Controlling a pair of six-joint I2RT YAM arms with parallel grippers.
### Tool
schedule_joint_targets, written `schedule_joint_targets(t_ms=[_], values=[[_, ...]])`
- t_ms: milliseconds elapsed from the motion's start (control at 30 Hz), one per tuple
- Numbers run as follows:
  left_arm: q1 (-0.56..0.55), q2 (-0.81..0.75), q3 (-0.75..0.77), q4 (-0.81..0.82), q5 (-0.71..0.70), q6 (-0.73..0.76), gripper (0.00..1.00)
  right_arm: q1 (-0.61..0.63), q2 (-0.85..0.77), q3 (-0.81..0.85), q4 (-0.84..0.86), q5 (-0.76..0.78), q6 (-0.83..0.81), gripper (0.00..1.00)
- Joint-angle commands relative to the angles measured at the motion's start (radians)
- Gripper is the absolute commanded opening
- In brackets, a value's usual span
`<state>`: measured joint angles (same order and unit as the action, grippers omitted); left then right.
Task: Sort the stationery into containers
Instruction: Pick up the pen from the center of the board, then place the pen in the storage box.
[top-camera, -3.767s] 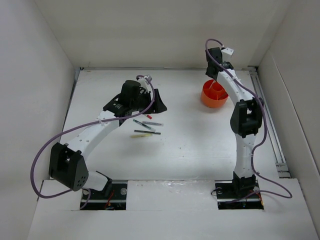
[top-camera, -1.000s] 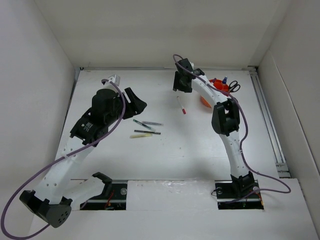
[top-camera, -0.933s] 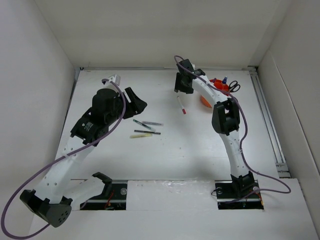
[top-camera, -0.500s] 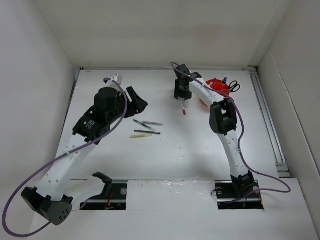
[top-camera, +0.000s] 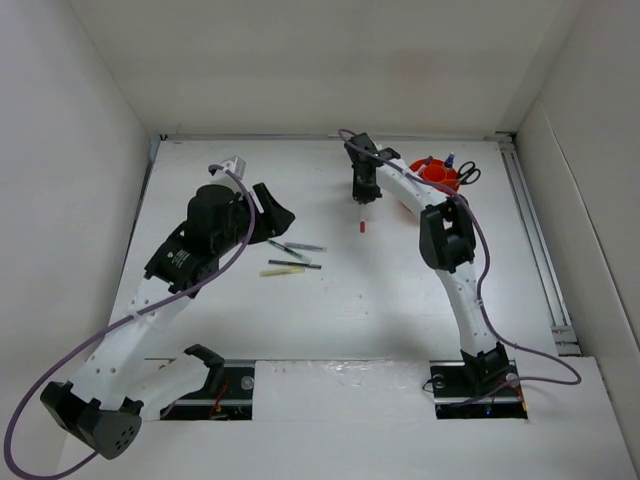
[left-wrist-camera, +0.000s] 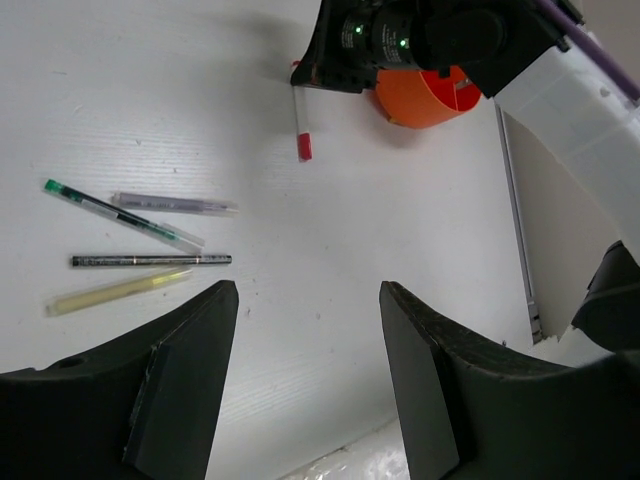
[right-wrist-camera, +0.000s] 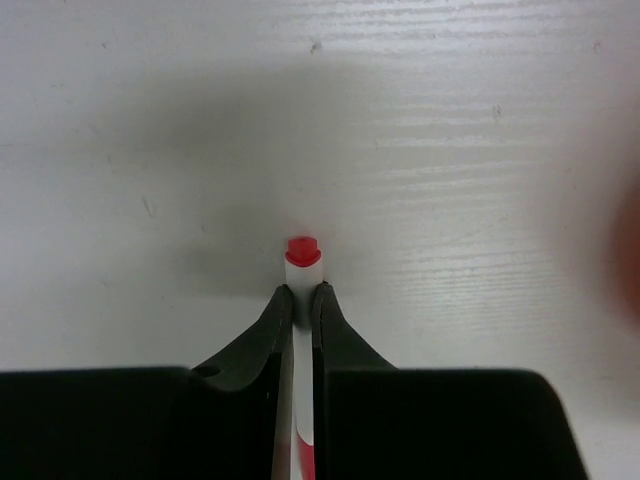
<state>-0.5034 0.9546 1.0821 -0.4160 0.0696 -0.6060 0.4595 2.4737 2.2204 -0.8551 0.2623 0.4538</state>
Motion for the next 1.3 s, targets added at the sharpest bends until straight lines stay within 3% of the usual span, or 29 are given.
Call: schedule_joint_targets(t_ms=[0,167,300,667,1100,1267], values=[[-0.001,-0.013,-0.031,0.068,0.053,0.017,0.55,-0.010,-0.129,-0.018,0.010,-0.012,0.023,0.00],[-0.001,0.052,-0.040,0.135,0.189,0.054,0.55,-0.077,-0.315,0.012,0.157,-0.113,0.079,0.00],[-0.032,0.098,-0.019,0.154,0.199,0.064,0.56,-0.139,-0.421,0.021,0.250,0.047,0.088,0.00],[-0.046,0.098,-0.030,0.142,0.202,0.064,0.56,-0.265,-0.397,0.038,0.376,0.443,0.060,0.00],[-0.046,0.141,-0.011,0.111,0.202,0.064,0.56,-0.232,-0.182,0.139,0.467,0.581,-0.087,0.00],[-0.046,0.160,-0.002,0.111,0.193,0.084,0.56,-0.209,-0.203,-0.037,0.571,0.612,-0.109,0.00]])
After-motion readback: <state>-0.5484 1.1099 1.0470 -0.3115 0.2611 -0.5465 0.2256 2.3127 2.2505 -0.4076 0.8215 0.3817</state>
